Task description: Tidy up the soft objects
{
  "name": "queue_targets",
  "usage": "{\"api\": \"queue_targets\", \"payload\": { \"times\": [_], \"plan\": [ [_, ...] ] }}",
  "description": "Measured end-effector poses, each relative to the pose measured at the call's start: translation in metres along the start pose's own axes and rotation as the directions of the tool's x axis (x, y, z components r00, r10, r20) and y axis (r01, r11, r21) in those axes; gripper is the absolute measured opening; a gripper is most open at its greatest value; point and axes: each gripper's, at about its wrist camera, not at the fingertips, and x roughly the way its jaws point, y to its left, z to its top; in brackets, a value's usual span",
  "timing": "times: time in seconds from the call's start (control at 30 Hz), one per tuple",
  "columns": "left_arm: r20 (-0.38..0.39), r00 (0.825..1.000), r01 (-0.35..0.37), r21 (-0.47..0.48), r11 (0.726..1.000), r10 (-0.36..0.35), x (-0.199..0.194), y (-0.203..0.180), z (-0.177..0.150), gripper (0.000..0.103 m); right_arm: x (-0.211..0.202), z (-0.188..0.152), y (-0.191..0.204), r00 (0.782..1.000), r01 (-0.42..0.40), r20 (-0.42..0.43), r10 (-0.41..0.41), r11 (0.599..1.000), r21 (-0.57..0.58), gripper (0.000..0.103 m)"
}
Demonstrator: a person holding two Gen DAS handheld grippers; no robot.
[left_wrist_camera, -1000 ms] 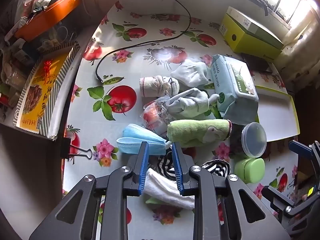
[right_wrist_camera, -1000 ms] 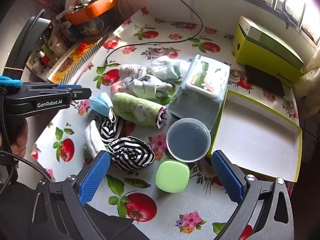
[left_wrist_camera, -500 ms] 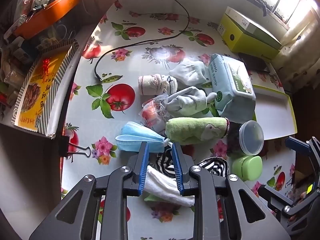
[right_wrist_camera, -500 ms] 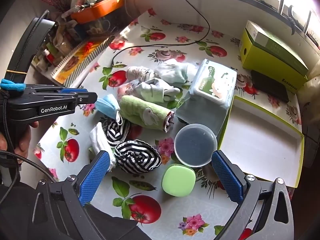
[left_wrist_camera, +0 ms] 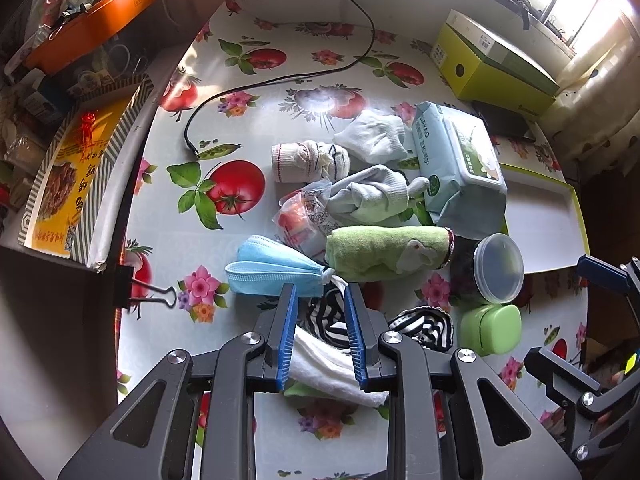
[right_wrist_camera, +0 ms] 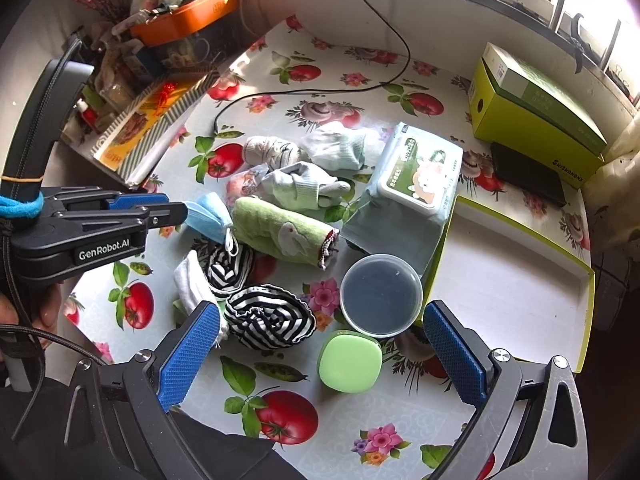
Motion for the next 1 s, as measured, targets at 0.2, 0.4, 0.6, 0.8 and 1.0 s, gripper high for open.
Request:
{"api": "queue_targets", "payload": {
  "times": [0.2, 0.4, 0.6, 0.8, 1.0],
  "plan": [
    [-0.002, 1.000, 0.002, -0.006, 1.000, -0.002, 0.0006, -0.0001, -0.0004, 0.025, 0.0001, -0.0001, 0.0008, 1.000, 0.000, -0.001, 0.000, 1.000, 0.000, 0.103],
    [-0.008, 1.000, -0.005, -0.018, 1.000, 0.005, 0.0021, 0.0013, 0.0000, 0.025, 0.0014, 0.0000, 0.0003, 1.000, -0.002, -0.005, 0.002, 1.000, 0.000, 0.103],
    [-0.023, 1.000, 0.017, -0.021, 1.000, -0.017, 0.0057, 0.0007, -0.0008, 0.025, 0.0039, -0.0009, 0.0001, 1.000, -0.006, -0.009, 0.006, 1.000, -0.001, 0.103],
    [-0.039, 0.998, 0.044, -0.025, 0.999, -0.045, 0.0081, -0.0005, -0.0011, 0.025, 0.0071, -0.0034, 0.0018, 1.000, -0.015, -0.014, 0.015, 1.000, -0.006, 0.103],
    [-0.046, 0.997, 0.056, -0.021, 0.998, -0.057, 0.0092, -0.0007, -0.0002, 0.025, 0.0087, 0.0017, 0.0033, 0.999, -0.026, -0.022, 0.025, 0.999, -0.020, 0.103]
  ]
}}
